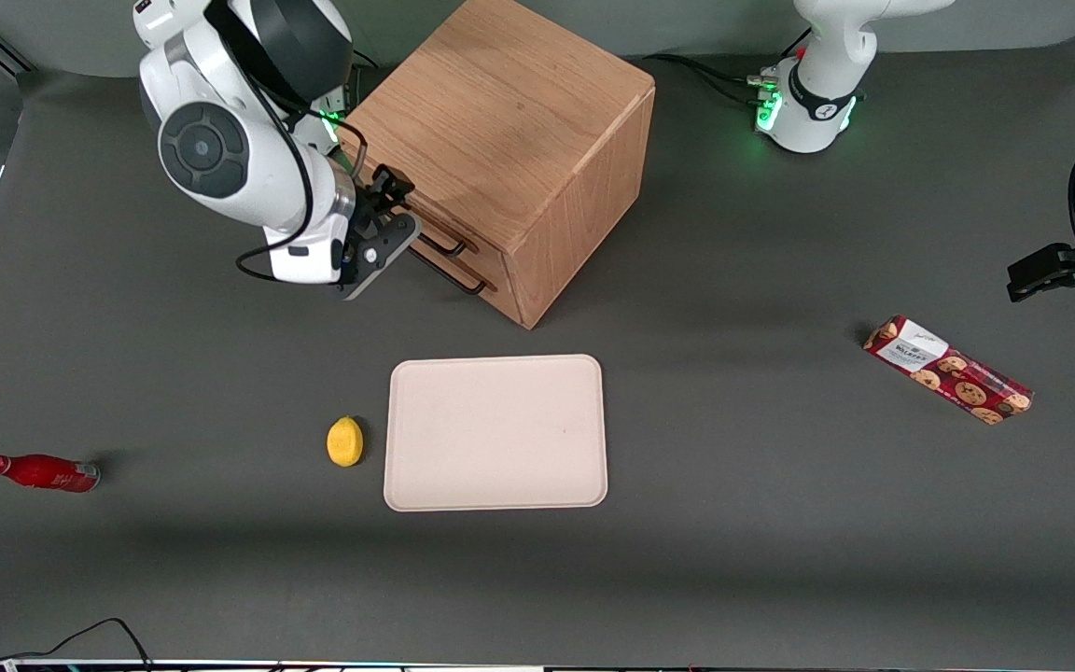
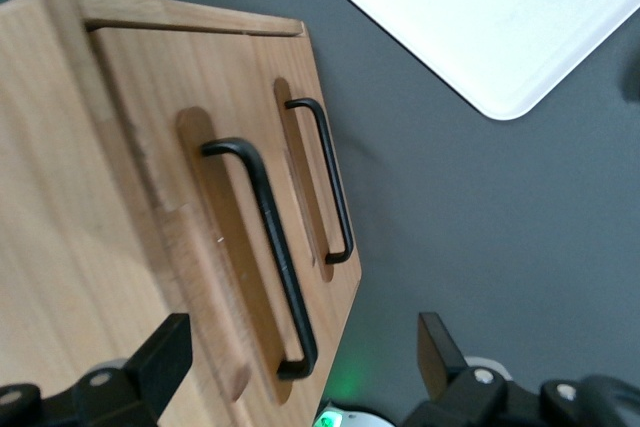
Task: Open upper drawer
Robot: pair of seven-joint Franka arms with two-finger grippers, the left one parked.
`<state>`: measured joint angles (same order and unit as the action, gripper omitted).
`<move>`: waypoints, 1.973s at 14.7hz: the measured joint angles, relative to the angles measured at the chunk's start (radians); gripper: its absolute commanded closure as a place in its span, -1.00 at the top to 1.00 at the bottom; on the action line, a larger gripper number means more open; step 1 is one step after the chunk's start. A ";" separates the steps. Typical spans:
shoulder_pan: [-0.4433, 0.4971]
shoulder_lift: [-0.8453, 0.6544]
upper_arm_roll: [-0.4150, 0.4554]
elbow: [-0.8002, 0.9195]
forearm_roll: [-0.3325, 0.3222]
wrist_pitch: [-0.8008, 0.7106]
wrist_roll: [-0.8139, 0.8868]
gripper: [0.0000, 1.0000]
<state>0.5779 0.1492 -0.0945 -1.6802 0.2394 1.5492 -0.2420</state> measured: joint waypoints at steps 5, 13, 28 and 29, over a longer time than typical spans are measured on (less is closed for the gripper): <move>0.000 0.018 -0.001 -0.057 0.001 0.044 -0.048 1.00; 0.000 0.029 0.006 -0.123 0.005 0.065 -0.095 1.00; 0.003 0.092 0.018 -0.145 0.037 0.136 -0.115 1.00; 0.004 0.095 0.018 -0.145 0.037 0.140 -0.115 1.00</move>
<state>0.5816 0.2437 -0.0762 -1.8256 0.2768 1.6887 -0.3566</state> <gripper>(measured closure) 0.000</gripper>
